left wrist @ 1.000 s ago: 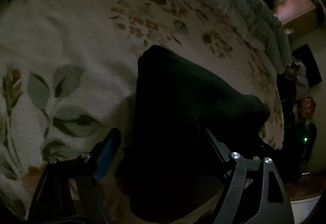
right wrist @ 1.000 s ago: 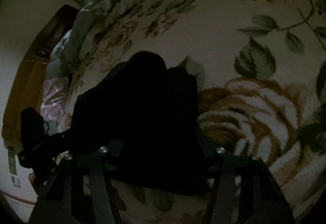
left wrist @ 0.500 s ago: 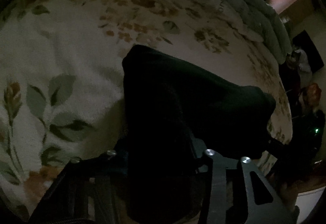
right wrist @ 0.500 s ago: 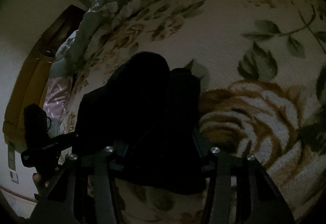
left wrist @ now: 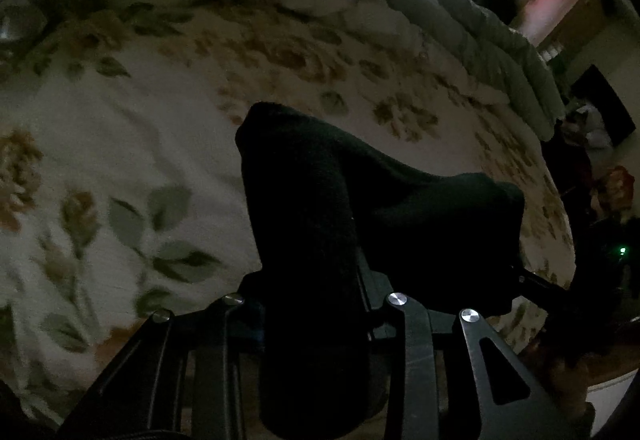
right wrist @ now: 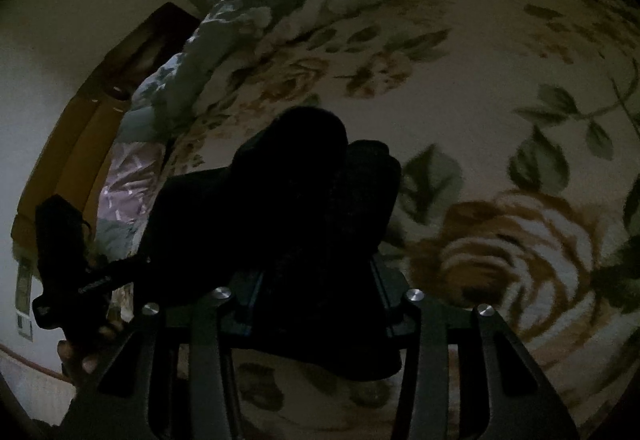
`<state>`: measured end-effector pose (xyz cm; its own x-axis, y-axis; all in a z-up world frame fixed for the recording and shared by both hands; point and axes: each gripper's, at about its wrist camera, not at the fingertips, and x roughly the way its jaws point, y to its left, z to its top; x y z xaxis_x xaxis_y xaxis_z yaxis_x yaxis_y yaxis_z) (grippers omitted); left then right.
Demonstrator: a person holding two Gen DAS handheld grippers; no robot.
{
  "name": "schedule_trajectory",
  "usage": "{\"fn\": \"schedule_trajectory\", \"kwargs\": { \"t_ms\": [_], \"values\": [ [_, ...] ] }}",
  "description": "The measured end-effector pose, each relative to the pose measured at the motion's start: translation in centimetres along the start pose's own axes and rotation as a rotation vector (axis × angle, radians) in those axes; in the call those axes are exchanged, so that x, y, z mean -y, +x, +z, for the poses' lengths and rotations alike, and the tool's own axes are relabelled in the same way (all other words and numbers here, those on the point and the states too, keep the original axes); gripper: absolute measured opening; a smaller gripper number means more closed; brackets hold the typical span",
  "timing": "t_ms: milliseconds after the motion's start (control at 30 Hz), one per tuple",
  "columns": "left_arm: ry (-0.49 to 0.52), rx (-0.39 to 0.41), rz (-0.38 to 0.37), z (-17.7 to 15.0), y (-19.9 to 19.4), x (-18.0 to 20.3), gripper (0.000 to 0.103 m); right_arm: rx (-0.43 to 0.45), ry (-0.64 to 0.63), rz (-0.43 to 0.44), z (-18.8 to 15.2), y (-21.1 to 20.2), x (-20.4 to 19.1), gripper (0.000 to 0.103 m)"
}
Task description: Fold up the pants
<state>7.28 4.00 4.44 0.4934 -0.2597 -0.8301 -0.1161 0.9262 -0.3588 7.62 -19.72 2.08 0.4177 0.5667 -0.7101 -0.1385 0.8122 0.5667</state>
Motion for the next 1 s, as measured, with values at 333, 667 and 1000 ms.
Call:
{"fn": "schedule_trajectory", "kwargs": {
  "t_ms": [333,667,1000],
  "values": [
    [-0.039,0.090,0.064,0.9,-4.1,-3.2,0.033,0.020,-0.119,0.046,1.9,1.5,-5.1,0.045],
    [-0.071,0.132,0.144,2.8,-4.2,-7.1,0.033,0.019,-0.250,0.060,4.6,6.2,-9.1,0.045],
    [-0.091,0.128,0.181,4.9,-1.7,-10.1,0.032,-0.014,-0.282,0.063,6.6,10.7,-10.1,0.045]
  ]
}}
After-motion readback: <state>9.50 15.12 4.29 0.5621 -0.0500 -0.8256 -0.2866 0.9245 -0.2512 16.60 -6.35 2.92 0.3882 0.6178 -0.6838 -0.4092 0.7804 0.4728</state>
